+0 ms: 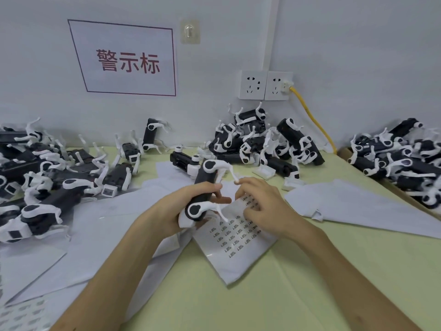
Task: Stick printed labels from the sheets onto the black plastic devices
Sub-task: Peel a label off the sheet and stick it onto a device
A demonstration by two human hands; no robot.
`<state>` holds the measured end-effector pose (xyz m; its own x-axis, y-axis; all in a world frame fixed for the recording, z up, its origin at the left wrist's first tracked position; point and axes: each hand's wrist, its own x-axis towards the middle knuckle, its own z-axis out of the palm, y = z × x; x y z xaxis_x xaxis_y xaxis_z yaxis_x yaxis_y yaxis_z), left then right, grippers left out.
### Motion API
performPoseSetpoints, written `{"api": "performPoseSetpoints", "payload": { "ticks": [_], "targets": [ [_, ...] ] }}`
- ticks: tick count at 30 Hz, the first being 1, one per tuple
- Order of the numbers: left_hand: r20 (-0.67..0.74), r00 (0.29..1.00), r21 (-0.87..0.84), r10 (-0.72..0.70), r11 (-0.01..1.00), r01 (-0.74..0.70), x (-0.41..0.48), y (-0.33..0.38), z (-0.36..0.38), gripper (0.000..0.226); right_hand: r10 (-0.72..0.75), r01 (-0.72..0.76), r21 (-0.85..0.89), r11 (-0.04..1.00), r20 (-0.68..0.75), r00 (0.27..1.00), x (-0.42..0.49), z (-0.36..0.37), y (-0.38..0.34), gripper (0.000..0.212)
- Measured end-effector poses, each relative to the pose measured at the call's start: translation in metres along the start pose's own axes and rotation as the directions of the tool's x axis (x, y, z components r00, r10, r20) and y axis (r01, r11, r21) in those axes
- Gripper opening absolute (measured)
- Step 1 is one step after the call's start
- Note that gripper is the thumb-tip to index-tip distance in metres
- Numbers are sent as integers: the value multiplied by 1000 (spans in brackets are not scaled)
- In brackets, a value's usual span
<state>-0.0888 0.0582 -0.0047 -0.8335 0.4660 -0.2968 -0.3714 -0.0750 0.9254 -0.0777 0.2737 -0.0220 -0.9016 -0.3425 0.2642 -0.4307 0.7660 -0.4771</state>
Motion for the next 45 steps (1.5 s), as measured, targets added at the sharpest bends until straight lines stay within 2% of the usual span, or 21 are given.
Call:
{"api": "performPoseSetpoints", "payload": {
  "ticks": [3, 6, 11, 15, 20, 26, 30, 33, 38, 43, 45],
  "targets": [
    [72, 997, 150, 10, 989, -20, -6, -2, 3, 27, -19, 19, 0, 1000, -51, 999, 0, 0, -1, 29],
    [89, 995, 220, 32, 974, -51, -10, -2, 6, 39, -9, 8, -9, 1000, -71, 997, 0, 1, 1, 40],
    [32, 996, 166, 80, 983, -84, -7, -2, 9, 36, 10, -1, 39, 999, -239, 971, 3, 5, 6, 48],
    [-24, 987, 54, 158, 986, -156, -3, -3, 7, 40, 20, 27, 116, 993, -387, 922, 4, 5, 3, 31],
    [-38, 973, -38, 228, 973, -229, -3, -2, 9, 44, 44, 2, 141, 990, -325, 945, 2, 11, -6, 26],
    [1, 976, -60, 217, 974, -217, -5, -3, 9, 54, 138, -75, 189, 979, -351, 926, 2, 10, -8, 33],
    [45, 989, -57, 140, 989, -138, -8, -1, 6, 36, 136, -68, 209, 976, -332, 933, 0, 12, -8, 34],
    [77, 992, 6, 101, 995, -102, -8, -1, 3, 31, 113, -50, 210, 976, -302, 947, 0, 15, -8, 30],
    [96, 995, 177, -9, 984, -8, -6, -4, 5, 50, 117, -57, 237, 970, -248, 962, 0, 19, -6, 22],
    [83, 996, 127, -12, 992, 2, -2, -8, 12, 25, 144, -84, 254, 964, -229, 963, -1, 18, -7, 14],
    [89, 996, 104, 20, 994, -30, -1, -7, 11, 28, 133, -70, 294, 953, -197, 971, -3, 16, -8, 8]
  ]
}}
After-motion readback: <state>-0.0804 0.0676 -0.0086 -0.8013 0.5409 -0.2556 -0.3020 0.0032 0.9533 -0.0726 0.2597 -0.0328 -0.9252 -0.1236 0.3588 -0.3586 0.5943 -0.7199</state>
